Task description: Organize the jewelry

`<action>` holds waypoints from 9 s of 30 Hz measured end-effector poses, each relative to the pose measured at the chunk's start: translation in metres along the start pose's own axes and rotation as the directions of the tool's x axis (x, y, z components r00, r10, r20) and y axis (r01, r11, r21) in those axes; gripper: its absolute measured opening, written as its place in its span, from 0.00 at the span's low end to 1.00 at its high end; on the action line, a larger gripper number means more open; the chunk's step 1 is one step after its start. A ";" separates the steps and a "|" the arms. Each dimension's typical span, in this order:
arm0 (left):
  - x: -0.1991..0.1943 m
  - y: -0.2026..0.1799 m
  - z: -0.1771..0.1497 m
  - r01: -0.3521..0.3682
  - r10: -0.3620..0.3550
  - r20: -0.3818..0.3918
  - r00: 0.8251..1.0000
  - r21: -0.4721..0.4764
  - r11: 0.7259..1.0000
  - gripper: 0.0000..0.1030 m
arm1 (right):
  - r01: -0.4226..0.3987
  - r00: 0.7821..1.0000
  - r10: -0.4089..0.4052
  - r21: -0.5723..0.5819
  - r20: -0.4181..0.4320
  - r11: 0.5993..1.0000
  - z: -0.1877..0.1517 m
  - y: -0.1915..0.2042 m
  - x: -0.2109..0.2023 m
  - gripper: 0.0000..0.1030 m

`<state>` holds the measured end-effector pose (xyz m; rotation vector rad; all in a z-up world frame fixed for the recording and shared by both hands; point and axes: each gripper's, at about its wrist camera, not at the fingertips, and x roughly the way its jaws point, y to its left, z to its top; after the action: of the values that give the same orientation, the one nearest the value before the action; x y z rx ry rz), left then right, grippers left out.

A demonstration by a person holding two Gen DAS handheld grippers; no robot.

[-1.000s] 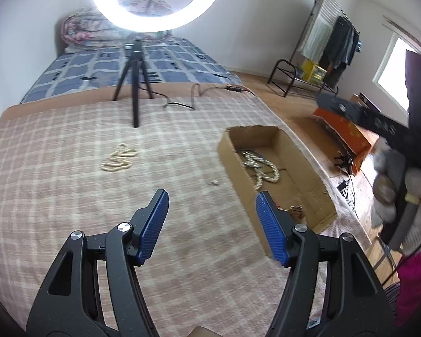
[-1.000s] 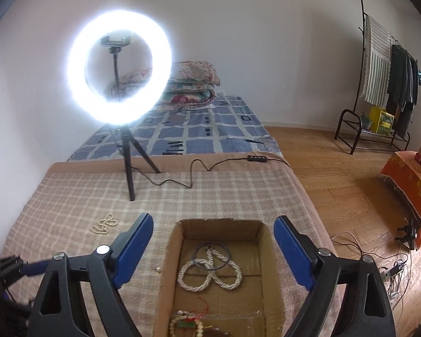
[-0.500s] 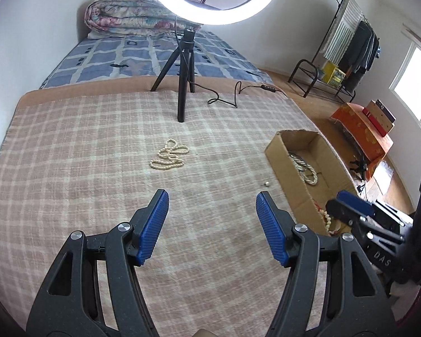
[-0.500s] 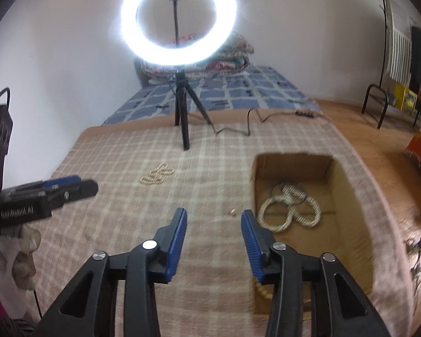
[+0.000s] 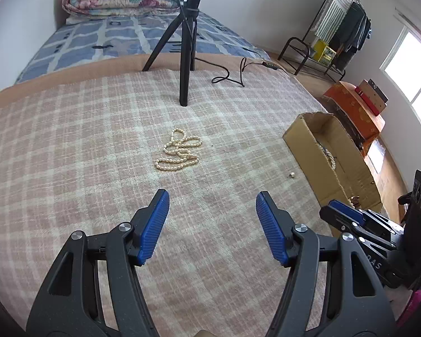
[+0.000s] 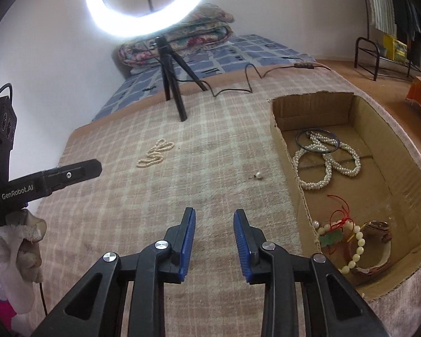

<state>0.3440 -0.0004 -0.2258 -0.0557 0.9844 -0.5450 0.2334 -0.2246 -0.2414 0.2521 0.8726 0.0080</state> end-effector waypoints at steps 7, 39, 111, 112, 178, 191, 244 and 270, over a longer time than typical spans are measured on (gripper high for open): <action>0.032 0.018 0.012 -0.008 0.008 -0.011 1.000 0.036 0.999 0.65 | 0.118 0.993 -0.117 0.057 -0.014 0.991 0.004 -0.007 0.036 0.23; 0.091 0.041 0.024 0.054 -0.053 -0.041 0.998 0.032 0.998 0.65 | 0.284 0.959 -0.284 0.019 -0.002 0.959 0.023 -0.005 0.088 0.20; -0.055 -0.018 0.048 0.001 -0.009 0.189 0.982 0.044 0.999 0.05 | 0.055 0.995 -0.047 -0.098 0.085 0.994 -0.010 0.003 -0.012 0.04; -0.061 -0.024 0.050 0.003 -0.013 0.196 0.980 0.050 0.999 0.05 | 0.052 0.995 -0.043 -0.103 0.090 0.993 -0.010 0.003 -0.017 0.04; 0.099 -0.334 0.106 0.087 -0.105 0.057 0.993 0.258 0.962 0.52 | 0.003 1.000 0.000 -0.158 0.017 0.987 -0.006 -0.146 -0.079 0.42; 0.079 -0.327 0.105 0.010 -0.041 0.110 0.993 0.272 0.962 0.76 | 0.058 0.995 -0.040 -0.216 0.090 0.975 -0.005 -0.127 -0.090 0.98; -0.170 -0.224 0.012 -0.193 0.109 0.412 0.905 0.168 0.967 0.99 | 0.181 0.938 -0.130 -0.134 0.321 0.974 0.011 -0.096 -0.176 1.00; -0.167 -0.195 -0.048 -0.211 0.145 0.417 0.897 0.116 0.971 1.00 | 0.223 0.918 -0.158 -0.145 0.363 0.964 0.011 -0.089 -0.170 1.00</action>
<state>0.1528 -0.0830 -0.0679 0.0629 0.5296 -0.4179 0.1235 -0.3319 -0.1257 -0.0086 0.5338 -0.1349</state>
